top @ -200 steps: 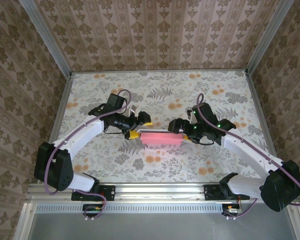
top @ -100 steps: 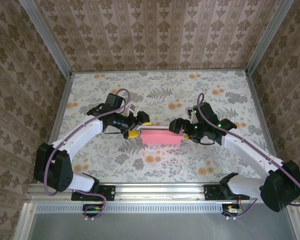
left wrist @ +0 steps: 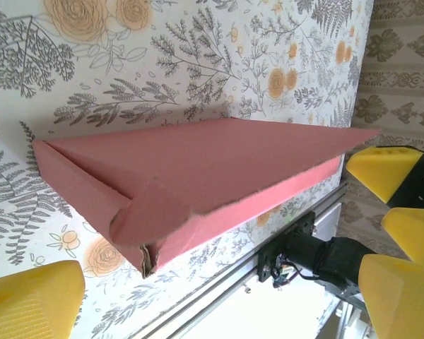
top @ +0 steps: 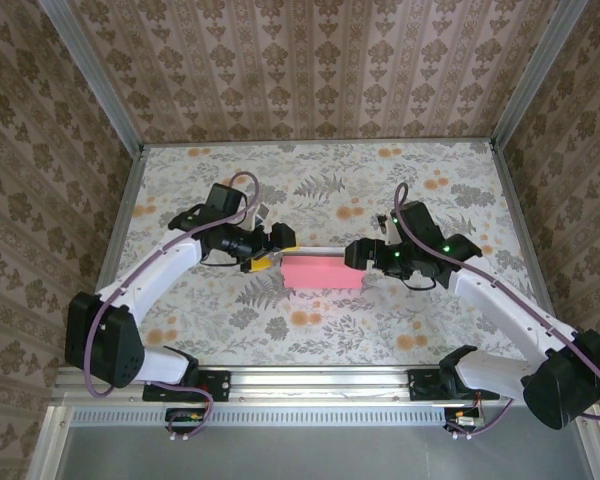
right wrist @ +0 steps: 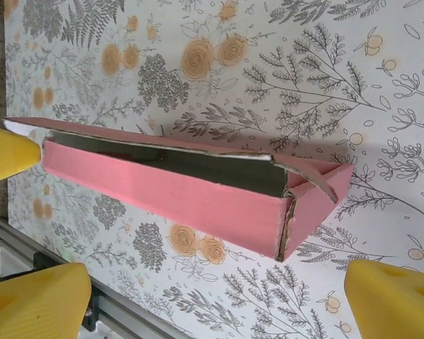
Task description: Fold the paper box
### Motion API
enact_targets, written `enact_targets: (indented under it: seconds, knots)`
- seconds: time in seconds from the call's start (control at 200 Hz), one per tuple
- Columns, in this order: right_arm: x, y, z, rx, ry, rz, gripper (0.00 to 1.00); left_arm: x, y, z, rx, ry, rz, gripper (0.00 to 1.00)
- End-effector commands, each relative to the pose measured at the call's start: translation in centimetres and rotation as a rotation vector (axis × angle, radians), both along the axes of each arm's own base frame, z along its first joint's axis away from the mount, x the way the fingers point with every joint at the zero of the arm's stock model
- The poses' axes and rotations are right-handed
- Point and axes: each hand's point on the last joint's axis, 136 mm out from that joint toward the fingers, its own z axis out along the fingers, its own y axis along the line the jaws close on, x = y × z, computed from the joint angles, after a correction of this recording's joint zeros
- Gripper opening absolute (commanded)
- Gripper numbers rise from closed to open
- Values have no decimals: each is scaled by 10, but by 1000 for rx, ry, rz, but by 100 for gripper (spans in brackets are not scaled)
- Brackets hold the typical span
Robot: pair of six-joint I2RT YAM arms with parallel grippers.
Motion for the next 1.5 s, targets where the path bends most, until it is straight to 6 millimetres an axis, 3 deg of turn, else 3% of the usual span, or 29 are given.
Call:
enact_targets:
  seconds: [0.0, 0.125, 0.22, 0.345, 0.535, 0.675, 0.695, 0.79, 0.975, 1.015, 1.15, 1.32, 1.415, 1.495]
  knots:
    - [-2, -14, 16, -109, -81, 69, 89, 2, 11, 24, 49, -169, -58, 100]
    - [0, -25, 23, -214, -118, 114, 80, 7, 24, 35, 134, -345, -121, 99]
    - [4, -28, 25, -261, -149, 150, 75, 9, 23, 43, 137, -421, -178, 94]
    - [13, -29, 25, -322, -172, 198, 72, 11, 22, 37, 167, -432, -246, 86]
    - [32, -31, 19, -399, -186, 221, 69, 27, 24, 25, 245, -451, -283, 85]
    - [25, -24, 19, -314, -188, 198, 68, 19, 25, 17, 223, -425, -265, 85]
    - [25, -22, 19, -296, -198, 195, 69, 26, 32, 18, 222, -431, -226, 85]
    - [27, -15, 23, -240, -209, 182, 69, 29, 33, 21, 181, -442, -173, 84]
    - [32, -10, 19, -195, -184, 134, 69, 32, 32, 23, 165, -428, -139, 95]
    - [33, -8, 17, -181, -181, 124, 69, 32, 30, 23, 152, -428, -136, 100]
    - [41, -4, 7, -119, -160, 53, 66, 40, 20, 21, 83, -450, -106, 100]
    - [66, 12, 1, -15, -162, 25, 51, 61, -14, 30, -125, -469, -97, 100]
    - [84, 19, -1, 27, -160, 7, 45, 77, -28, 17, -145, -458, -114, 100]
    - [99, 23, -17, 36, -119, 2, 42, 88, -38, 6, -168, -439, -120, 99]
